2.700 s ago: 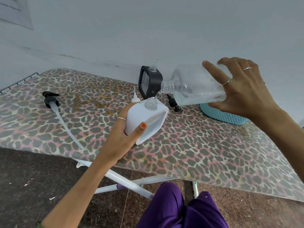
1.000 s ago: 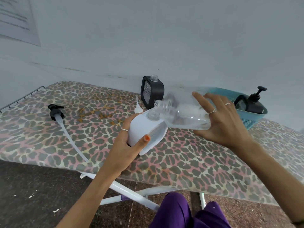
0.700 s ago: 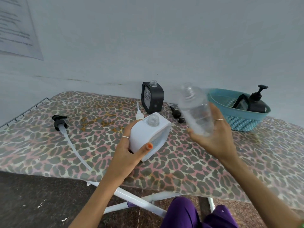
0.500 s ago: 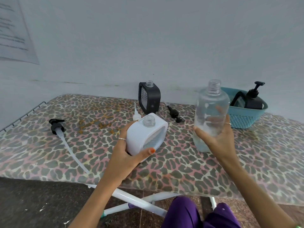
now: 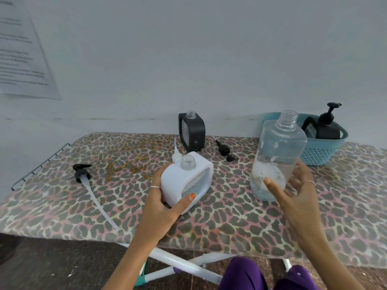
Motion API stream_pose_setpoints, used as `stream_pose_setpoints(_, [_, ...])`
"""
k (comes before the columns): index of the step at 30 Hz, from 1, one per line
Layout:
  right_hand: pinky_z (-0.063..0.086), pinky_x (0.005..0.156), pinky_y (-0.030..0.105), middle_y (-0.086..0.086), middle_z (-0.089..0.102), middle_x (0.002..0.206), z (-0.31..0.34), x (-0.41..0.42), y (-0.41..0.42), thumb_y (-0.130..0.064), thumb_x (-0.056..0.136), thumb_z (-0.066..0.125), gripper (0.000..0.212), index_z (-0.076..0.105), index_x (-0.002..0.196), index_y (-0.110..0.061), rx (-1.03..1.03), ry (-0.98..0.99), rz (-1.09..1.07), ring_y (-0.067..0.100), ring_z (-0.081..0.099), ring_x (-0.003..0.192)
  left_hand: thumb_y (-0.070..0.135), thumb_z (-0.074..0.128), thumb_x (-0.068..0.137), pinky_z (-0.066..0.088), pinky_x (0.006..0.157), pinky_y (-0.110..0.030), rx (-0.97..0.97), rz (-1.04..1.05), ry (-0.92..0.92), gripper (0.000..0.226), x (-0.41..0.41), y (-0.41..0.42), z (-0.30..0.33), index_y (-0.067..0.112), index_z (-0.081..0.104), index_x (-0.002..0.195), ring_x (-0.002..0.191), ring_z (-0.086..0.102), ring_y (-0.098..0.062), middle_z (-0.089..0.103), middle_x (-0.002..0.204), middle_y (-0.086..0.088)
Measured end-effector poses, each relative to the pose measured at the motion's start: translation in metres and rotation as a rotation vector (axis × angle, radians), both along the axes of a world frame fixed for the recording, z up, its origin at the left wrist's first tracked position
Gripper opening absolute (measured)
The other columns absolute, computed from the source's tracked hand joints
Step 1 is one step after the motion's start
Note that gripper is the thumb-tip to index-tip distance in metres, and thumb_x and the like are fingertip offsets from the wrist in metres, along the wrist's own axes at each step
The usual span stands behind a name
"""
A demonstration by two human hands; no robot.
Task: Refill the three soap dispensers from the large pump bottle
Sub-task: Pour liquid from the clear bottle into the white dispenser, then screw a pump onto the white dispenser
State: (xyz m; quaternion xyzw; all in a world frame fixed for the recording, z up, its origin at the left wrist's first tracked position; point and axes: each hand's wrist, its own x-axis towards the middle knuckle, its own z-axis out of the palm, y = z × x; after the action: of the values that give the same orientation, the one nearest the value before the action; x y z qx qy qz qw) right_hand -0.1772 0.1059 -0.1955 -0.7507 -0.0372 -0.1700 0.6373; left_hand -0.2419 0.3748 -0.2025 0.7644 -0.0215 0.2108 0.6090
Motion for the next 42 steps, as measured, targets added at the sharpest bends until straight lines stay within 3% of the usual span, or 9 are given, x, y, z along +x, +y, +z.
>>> stream_pose_setpoints(8, [0.056,0.076,0.026,-0.017,0.06,0.108,-0.012,-0.069,0.01,-0.039,0.075,0.066,0.039,0.054,0.112,-0.044,-0.147,-0.187,0.115,0.008,0.063,0.096,0.042,0.078,0.067,0.055,0.083,-0.024,-0.071,0.038,-0.02,0.063,-0.003,-0.004,0.003,0.037,0.052,0.124,0.113,0.06,-0.007,0.062,0.119,0.016])
stream_pose_setpoints(13, [0.048,0.086,0.011,-0.034,0.052,0.117,-0.004,-0.055,0.026,-0.037,0.079,0.071,0.049,0.047,0.117,-0.055,-0.309,-0.072,0.352,-0.007,0.055,0.109,0.04,0.079,0.066,0.054,0.084,-0.023,-0.14,-0.004,0.003,0.064,0.0,0.003,0.008,0.033,0.054,0.125,0.113,0.061,-0.01,0.064,0.12,0.01])
stream_pose_setpoints(20, [0.029,0.115,0.03,-0.026,0.027,0.149,0.004,-0.019,0.044,-0.051,0.071,0.077,0.101,0.012,0.148,-0.047,-0.332,0.064,0.534,0.0,0.031,0.137,0.03,0.082,0.063,0.056,0.085,-0.032,-0.238,-0.212,0.147,0.06,0.013,-0.002,0.019,0.043,0.06,0.117,0.111,0.062,-0.016,0.066,0.114,0.006])
stream_pose_setpoints(23, [0.036,0.105,0.015,-0.047,0.034,0.134,0.001,-0.017,0.048,-0.043,0.072,0.079,0.097,0.015,0.144,-0.051,-0.206,0.043,0.61,-0.012,0.039,0.128,0.019,0.079,0.069,0.054,0.092,-0.04,-0.261,-0.401,0.233,0.062,0.02,-0.009,0.021,0.04,0.057,0.123,0.117,0.06,-0.022,0.064,0.122,-0.001])
stream_pose_setpoints(27, [0.044,0.089,0.008,-0.036,0.049,0.123,-0.004,-0.013,0.046,-0.014,0.077,0.079,0.075,0.036,0.128,-0.047,-0.088,0.005,0.52,-0.013,0.049,0.116,0.019,0.078,0.067,0.049,0.098,-0.042,-0.22,-0.493,0.335,0.071,0.028,-0.009,0.028,0.035,0.05,0.131,0.121,0.056,-0.024,0.058,0.129,-0.007])
stream_pose_setpoints(34, [0.044,0.081,0.003,-0.03,0.049,0.119,-0.012,-0.014,0.049,-0.019,0.075,0.081,0.073,0.036,0.121,-0.052,-0.107,-0.022,0.434,-0.017,0.049,0.108,0.051,0.084,0.06,0.051,0.091,-0.026,0.098,-0.657,0.474,0.071,0.049,0.028,0.073,0.044,0.056,0.125,0.122,0.056,-0.008,0.057,0.132,0.02])
stream_pose_setpoints(37, [0.044,0.078,0.002,-0.029,0.05,0.117,-0.013,-0.014,0.049,-0.021,0.075,0.082,0.072,0.036,0.12,-0.053,-0.121,-0.026,0.419,-0.016,0.05,0.107,0.08,0.051,0.069,0.039,0.097,-0.03,0.354,-0.362,0.418,0.052,0.064,0.041,0.089,0.055,0.055,0.115,0.125,0.048,-0.01,0.051,0.129,0.027])
stream_pose_setpoints(39, [0.045,0.08,0.004,-0.03,0.051,0.116,-0.013,-0.014,0.049,-0.022,0.075,0.081,0.071,0.036,0.12,-0.052,-0.133,-0.031,0.415,-0.014,0.051,0.108,0.054,0.044,0.094,0.039,0.096,-0.031,0.58,-0.137,0.295,0.024,0.083,0.047,0.086,0.051,0.054,0.115,0.126,0.049,-0.017,0.052,0.132,0.017])
stream_pose_setpoints(42, [0.046,0.085,0.007,-0.033,0.053,0.115,-0.012,-0.014,0.049,-0.023,0.075,0.081,0.069,0.037,0.121,-0.051,-0.143,-0.041,0.412,-0.01,0.052,0.111,-0.005,0.05,0.091,0.032,0.111,-0.034,1.121,-0.083,0.225,0.056,0.109,0.051,0.073,0.032,0.053,0.132,0.136,0.039,-0.018,0.04,0.151,0.005])
